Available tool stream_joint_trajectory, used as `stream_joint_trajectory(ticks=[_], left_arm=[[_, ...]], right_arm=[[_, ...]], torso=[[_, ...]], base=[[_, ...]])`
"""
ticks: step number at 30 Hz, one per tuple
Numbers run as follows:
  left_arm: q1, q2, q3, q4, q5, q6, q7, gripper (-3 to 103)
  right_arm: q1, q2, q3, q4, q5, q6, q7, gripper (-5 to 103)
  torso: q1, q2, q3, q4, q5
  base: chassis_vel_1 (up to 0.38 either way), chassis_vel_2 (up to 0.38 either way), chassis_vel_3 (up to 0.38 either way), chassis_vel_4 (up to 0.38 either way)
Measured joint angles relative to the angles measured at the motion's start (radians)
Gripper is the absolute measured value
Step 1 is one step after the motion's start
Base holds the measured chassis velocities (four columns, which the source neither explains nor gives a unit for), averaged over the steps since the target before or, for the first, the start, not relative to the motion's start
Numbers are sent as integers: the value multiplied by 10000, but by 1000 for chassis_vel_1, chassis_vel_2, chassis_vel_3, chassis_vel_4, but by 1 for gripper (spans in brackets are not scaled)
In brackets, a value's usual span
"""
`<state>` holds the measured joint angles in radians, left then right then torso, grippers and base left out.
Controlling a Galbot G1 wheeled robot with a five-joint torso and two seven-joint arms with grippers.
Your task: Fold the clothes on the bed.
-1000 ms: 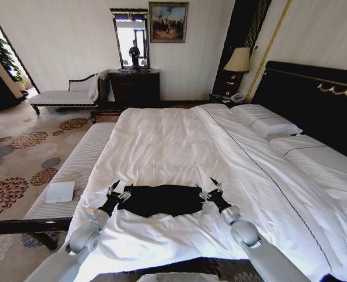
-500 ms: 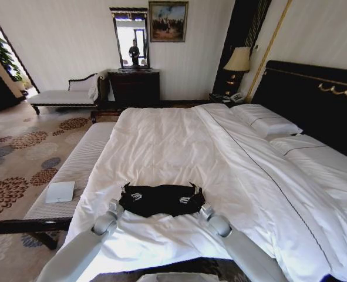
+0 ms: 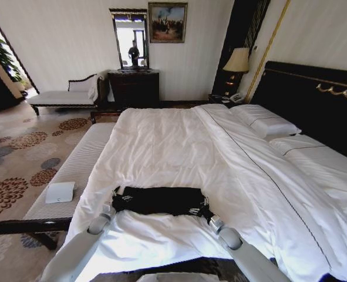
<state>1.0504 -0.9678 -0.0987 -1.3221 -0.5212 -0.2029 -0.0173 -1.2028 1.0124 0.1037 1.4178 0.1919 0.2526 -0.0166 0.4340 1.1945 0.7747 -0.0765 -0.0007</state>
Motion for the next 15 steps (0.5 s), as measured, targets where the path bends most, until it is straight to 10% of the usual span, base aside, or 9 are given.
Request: stream_joint_trajectory(ticks=[15], left_arm=[[3369, 510, -2488, -4968, -937, 158, -471, 100]], right_arm=[[-1686, -677, 2173, 3785, 6194, -2755, 190, 100]], torso=[[0, 1, -2, -1, 0]], base=[[0, 0, 0, 0]])
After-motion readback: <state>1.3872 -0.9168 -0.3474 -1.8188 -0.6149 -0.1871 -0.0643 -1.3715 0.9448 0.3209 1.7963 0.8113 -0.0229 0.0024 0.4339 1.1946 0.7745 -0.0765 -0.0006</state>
